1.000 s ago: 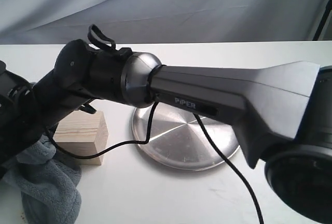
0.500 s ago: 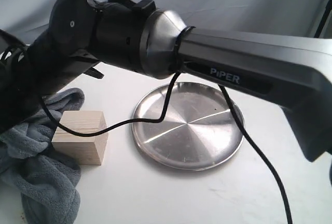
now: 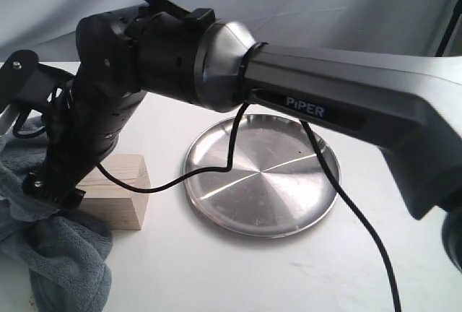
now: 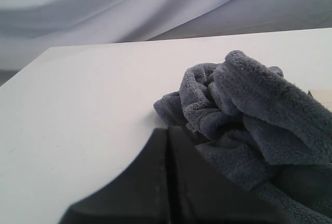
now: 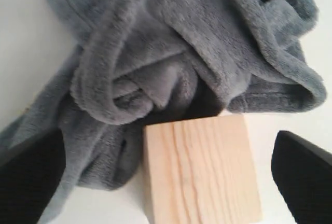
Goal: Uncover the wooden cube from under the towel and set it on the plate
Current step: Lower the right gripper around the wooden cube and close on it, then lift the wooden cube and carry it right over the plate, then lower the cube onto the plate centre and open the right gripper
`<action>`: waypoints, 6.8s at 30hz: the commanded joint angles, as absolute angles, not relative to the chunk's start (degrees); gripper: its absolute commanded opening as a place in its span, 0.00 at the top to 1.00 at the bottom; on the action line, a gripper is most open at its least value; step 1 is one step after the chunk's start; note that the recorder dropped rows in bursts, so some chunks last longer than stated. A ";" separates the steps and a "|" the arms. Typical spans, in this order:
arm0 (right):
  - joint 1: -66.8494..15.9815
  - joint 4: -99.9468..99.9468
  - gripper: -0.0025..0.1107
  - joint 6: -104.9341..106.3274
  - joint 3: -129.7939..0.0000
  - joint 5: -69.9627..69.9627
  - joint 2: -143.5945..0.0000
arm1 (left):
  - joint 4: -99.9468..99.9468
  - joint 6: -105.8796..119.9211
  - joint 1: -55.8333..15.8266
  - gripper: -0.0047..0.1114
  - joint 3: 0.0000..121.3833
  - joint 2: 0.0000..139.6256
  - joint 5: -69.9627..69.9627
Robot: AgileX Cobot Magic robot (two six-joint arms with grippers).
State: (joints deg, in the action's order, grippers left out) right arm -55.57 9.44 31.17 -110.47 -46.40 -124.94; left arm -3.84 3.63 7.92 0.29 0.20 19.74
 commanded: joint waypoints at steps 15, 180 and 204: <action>-53.26 0.00 0.09 29.11 -110.75 -45.59 -129.21 | -3.58 3.49 8.00 0.96 0.00 0.00 19.31; -29.86 15.62 0.88 22.72 -54.17 3.56 -105.89 | -3.58 3.49 8.00 0.96 0.00 0.00 19.31; -30.00 15.93 0.86 22.47 -54.17 6.24 -110.57 | -3.58 3.49 8.00 0.96 0.00 0.00 19.31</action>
